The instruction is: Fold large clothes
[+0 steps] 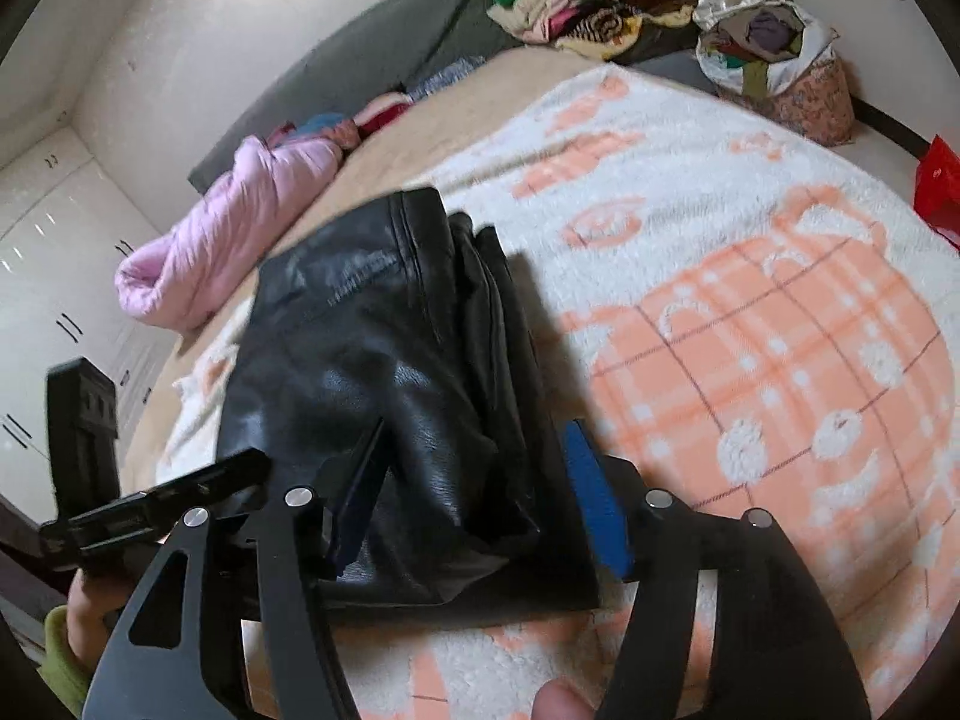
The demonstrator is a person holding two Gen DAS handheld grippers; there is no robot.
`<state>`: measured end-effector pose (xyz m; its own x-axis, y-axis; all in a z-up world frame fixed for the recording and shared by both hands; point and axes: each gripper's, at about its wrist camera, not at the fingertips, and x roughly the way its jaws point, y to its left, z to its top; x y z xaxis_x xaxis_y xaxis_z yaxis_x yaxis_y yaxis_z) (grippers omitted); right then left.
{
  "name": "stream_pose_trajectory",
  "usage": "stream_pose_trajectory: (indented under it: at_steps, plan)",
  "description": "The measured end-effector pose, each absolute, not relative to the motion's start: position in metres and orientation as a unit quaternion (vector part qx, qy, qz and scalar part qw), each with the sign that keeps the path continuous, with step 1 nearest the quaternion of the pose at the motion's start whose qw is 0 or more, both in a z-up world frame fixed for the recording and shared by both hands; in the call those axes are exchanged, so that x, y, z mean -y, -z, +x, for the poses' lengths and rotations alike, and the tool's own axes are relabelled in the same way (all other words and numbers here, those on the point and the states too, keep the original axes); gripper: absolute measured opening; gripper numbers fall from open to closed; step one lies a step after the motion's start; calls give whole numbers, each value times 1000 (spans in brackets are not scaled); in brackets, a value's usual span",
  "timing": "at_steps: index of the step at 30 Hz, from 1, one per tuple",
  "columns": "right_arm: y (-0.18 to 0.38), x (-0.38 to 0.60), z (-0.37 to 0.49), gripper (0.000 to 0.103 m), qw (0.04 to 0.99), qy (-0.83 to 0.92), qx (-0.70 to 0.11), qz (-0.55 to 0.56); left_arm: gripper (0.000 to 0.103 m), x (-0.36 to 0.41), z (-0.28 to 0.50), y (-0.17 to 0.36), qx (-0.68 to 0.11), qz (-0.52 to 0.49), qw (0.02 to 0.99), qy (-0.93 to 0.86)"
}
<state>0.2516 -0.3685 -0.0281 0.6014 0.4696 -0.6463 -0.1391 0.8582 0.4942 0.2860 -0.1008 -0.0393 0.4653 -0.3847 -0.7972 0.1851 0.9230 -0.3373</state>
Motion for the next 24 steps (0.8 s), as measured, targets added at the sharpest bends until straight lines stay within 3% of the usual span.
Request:
stream_pose_trajectory:
  at_steps: [2, 4, 5, 6, 8, 10, 11, 12, 19, 21, 24]
  plan:
    - [26, 371, 250, 59, 874, -176, -404, 203, 88, 101, 286, 39, -490, -101, 849, 169]
    - [27, 374, 249, 43, 872, -183, -404, 207, 88, 103, 285, 38, -490, -98, 849, 170]
    - [27, 374, 248, 29, 868, -195, -404, 213, 88, 103, 284, 38, -491, -99, 848, 172]
    - [27, 375, 247, 28, 866, -198, -405, 216, 88, 102, 283, 39, -492, -97, 848, 173]
    - [29, 374, 245, 29, 867, -193, -412, 202, 89, 105, 282, 40, -493, -91, 847, 176]
    - [40, 375, 249, 44, 859, -174, -437, 203, 89, 109, 283, 42, -497, -88, 844, 179]
    - [47, 378, 251, 60, 852, -162, -451, 210, 90, 110, 283, 44, -499, -90, 843, 179]
    - [54, 382, 253, 69, 845, -153, -460, 226, 91, 110, 283, 46, -500, -90, 842, 180]
    - [90, 397, 263, 70, 790, -190, -479, 332, 93, 105, 285, 53, -505, -111, 837, 181]
    - [89, 391, 261, 51, 791, -200, -475, 330, 93, 104, 287, 54, -508, -113, 834, 184]
    - [83, 376, 249, 49, 798, -197, -469, 323, 93, 98, 291, 51, -512, -105, 833, 184]
